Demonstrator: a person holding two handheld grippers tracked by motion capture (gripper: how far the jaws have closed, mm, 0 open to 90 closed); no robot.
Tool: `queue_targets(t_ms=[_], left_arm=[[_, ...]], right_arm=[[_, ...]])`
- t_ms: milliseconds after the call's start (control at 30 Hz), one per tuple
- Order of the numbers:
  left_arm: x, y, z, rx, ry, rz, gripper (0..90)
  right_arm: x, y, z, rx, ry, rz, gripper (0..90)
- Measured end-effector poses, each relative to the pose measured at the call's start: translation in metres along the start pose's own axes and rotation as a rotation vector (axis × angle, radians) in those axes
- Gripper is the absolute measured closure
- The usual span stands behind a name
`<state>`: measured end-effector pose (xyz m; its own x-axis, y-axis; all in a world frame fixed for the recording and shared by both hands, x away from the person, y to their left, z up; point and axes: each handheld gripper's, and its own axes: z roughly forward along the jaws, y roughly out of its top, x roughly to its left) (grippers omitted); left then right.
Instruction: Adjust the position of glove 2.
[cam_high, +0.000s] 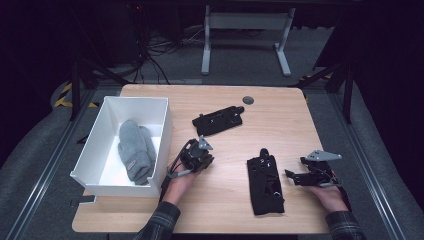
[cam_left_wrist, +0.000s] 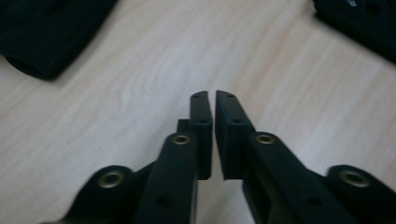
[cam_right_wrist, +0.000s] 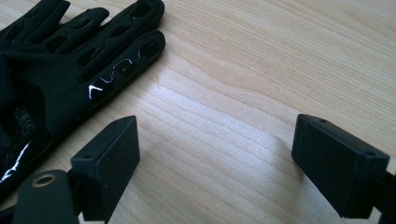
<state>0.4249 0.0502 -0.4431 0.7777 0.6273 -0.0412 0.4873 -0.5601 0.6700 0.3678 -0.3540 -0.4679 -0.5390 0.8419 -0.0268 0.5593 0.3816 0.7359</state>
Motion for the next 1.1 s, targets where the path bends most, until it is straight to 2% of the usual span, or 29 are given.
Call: queue_targets(t_ms=[133, 333, 500, 533, 567, 667, 700, 767, 900, 1000, 1100], left_arm=[[0.016, 0.017, 0.007, -0.01, 0.022, -0.013, 90.0], [0.044, 0.04, 0.022, -0.053, 0.064, -0.041, 90.0], [0.064, 0.051, 0.037, -0.028, 0.094, -0.053, 90.0], [0.064, 0.051, 0.037, -0.028, 0.094, -0.053, 90.0], [0.07, 0.052, 0.041, -0.017, 0.106, -0.054, 90.0], [0.079, 0.052, 0.047, 0.001, 0.108, -0.067, 90.0], [0.081, 0.052, 0.049, 0.011, 0.109, -0.068, 90.0], [0.082, 0.05, 0.051, 0.0, 0.101, -0.091, 90.0], [0.08, 0.05, 0.05, 0.012, 0.089, -0.086, 90.0], [0.07, 0.048, 0.047, 0.025, 0.069, -0.066, 90.0], [0.063, 0.045, 0.045, 0.021, 0.049, -0.073, 90.0]], right_arm=[[0.0, 0.0, 0.0, 0.0, 0.0, 0.0, 15.7], [0.0, 0.0, 0.0, 0.001, 0.0, -0.001, 15.7], [0.0, 0.0, 0.0, 0.0, 0.0, 0.0, 15.7], [0.0, 0.0, 0.0, 0.0, 0.0, 0.0, 15.7], [0.0, 0.0, 0.0, 0.0, 0.0, 0.001, 15.7], [0.0, 0.0, 0.0, 0.0, 0.0, 0.0, 15.7], [0.0, 0.0, 0.0, 0.0, 0.0, 0.001, 15.7], [0.0, 0.0, 0.0, 0.0, 0.0, 0.0, 15.7], [0.0, 0.0, 0.0, 0.0, 0.0, 0.0, 15.7], [0.0, 0.0, 0.0, 0.0, 0.0, 0.0, 15.7], [0.0, 0.0, 0.0, 0.0, 0.0, 0.0, 15.7]])
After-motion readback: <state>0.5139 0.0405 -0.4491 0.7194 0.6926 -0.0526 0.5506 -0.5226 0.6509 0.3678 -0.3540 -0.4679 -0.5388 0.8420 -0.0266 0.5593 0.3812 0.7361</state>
